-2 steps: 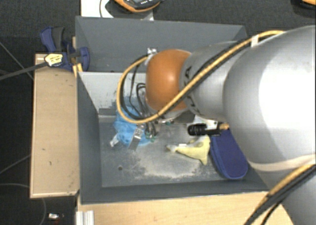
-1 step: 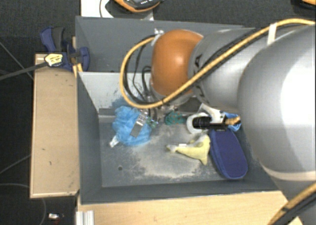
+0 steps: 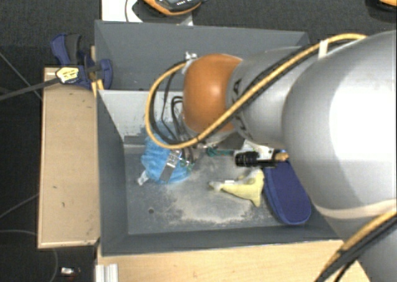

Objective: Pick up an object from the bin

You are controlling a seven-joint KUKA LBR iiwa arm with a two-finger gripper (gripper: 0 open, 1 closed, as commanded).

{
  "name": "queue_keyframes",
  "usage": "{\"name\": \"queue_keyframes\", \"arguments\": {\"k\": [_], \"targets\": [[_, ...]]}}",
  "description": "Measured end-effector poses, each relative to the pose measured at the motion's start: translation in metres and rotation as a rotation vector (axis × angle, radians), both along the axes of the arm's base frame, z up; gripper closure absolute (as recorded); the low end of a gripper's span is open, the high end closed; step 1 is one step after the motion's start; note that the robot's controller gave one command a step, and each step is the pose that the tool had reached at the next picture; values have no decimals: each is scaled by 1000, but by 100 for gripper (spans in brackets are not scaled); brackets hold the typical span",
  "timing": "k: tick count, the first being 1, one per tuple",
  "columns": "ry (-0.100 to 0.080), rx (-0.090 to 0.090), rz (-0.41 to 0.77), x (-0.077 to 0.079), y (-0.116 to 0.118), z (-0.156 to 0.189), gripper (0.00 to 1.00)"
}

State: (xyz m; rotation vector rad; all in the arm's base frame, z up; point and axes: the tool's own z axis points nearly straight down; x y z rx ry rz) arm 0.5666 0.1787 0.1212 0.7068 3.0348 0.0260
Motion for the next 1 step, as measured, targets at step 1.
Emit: {"name": "queue_keyframes", "arguments": {"k": [1], "targets": [[3,-5,92,-3,6,-36,0]]}}
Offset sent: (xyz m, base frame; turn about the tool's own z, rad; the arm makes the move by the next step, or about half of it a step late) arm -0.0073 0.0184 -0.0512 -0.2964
